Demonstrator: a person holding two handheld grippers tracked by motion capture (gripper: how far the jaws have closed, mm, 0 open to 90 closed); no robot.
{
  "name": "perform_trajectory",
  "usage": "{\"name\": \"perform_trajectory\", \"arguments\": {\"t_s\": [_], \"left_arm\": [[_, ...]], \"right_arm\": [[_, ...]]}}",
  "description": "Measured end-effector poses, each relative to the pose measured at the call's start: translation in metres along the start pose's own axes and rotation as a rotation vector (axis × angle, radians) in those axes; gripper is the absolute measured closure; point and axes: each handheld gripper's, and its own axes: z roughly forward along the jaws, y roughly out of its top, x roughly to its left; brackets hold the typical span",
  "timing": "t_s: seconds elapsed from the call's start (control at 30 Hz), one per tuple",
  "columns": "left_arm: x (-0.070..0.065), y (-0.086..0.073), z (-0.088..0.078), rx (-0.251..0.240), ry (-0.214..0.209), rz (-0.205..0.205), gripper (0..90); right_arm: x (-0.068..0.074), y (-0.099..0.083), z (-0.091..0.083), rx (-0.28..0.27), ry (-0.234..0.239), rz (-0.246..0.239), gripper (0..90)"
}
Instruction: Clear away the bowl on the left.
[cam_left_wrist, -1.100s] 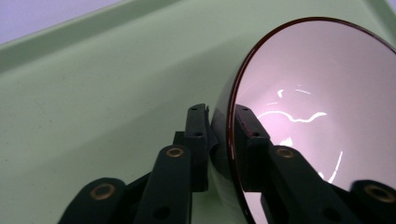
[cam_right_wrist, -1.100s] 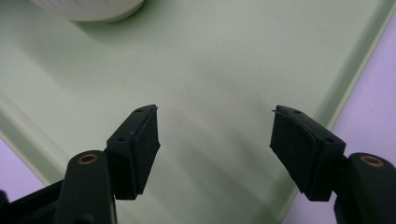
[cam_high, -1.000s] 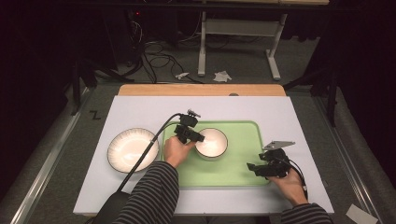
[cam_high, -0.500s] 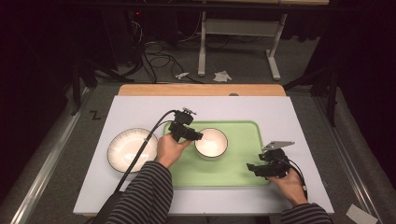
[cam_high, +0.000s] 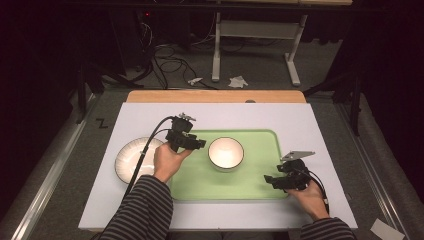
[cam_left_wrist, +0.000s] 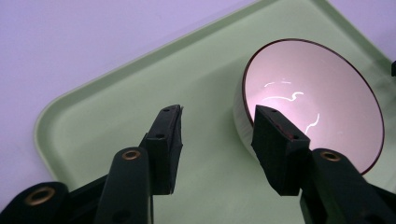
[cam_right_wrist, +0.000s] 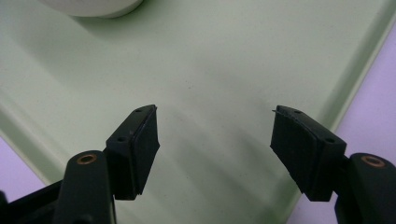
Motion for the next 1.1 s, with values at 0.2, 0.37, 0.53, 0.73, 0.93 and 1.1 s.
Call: {"name": "perform_trajectory", "arguments": {"t_s": [0.2,0.37,0.53,0.73,0.93,1.1], "left_arm": [[0.009,0.003,-0.013,-0.018,0.011,0.000,51.6],[0.014,0.003,-0.025,-0.030,0.011,-0.013,51.2],[0.020,0.005,-0.036,-0.034,0.018,-0.003,50.9],[0.027,0.005,-0.046,-0.050,0.019,-0.025,50.6],[0.035,0.004,-0.056,-0.060,0.025,-0.041,50.1],[0.039,0.003,-0.064,-0.068,0.025,-0.050,49.9]], "right_arm": [[-0.001,0.000,0.000,0.004,-0.002,0.004,33.6],[0.000,0.000,0.000,0.003,0.002,0.005,33.6],[-0.001,0.000,0.001,0.007,0.001,0.004,33.6],[0.000,0.000,0.001,0.008,0.001,-0.001,33.6],[-0.001,0.000,0.001,0.008,0.002,0.003,33.6],[0.000,0.000,0.002,0.010,0.001,-0.003,33.5]]}}
